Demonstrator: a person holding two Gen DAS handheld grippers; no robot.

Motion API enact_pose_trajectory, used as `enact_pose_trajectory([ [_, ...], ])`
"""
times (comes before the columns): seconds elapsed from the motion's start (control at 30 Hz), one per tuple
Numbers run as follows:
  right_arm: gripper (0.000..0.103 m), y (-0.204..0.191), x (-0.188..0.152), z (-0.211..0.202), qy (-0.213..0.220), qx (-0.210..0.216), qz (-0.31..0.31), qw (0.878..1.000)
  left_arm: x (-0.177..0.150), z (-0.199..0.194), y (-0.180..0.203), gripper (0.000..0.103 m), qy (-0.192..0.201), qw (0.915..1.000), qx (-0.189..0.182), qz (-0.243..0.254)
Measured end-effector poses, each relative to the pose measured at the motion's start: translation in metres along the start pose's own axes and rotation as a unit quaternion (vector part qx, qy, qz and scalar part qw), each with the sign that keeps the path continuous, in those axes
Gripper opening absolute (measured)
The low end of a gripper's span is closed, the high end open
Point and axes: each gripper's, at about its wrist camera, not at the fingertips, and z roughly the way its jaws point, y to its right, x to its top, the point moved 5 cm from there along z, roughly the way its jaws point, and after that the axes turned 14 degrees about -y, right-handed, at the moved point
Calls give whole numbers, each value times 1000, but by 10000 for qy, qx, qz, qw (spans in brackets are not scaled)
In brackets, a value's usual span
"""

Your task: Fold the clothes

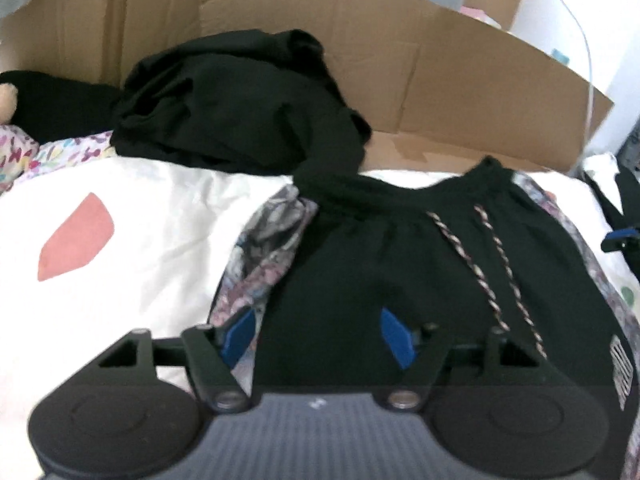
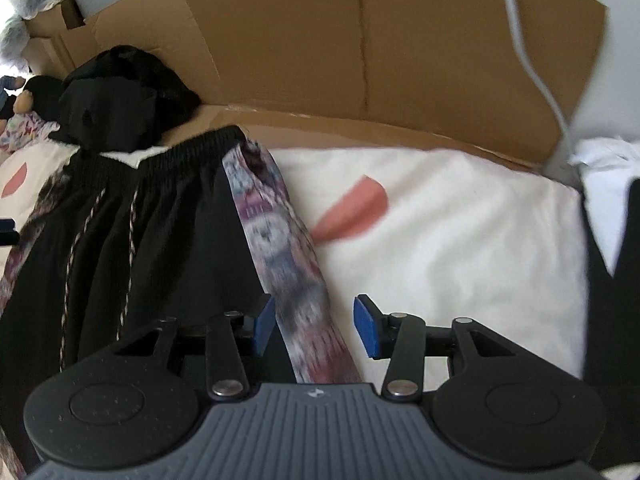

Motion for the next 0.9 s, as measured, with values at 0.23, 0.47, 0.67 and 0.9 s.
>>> enact_pose_trajectory([
  [0.23, 51, -18, 34, 22, -45, 33, -218, 9997, 6, 28, -11, 77, -117, 9999, 100, 66],
  [0.47, 51, -33, 43, 46, -209, -122, -561, 9981, 6, 41, -14, 54, -172, 9989, 277, 339],
  [0.67, 50, -23, 44, 61, -439, -537, -674, 9953, 13, 37, -47, 2, -250, 9972, 699, -14],
  [0.9, 50, -8, 43, 40, -289, -397, -498, 9976, 13, 11, -57, 15, -120, 9975, 653, -222],
])
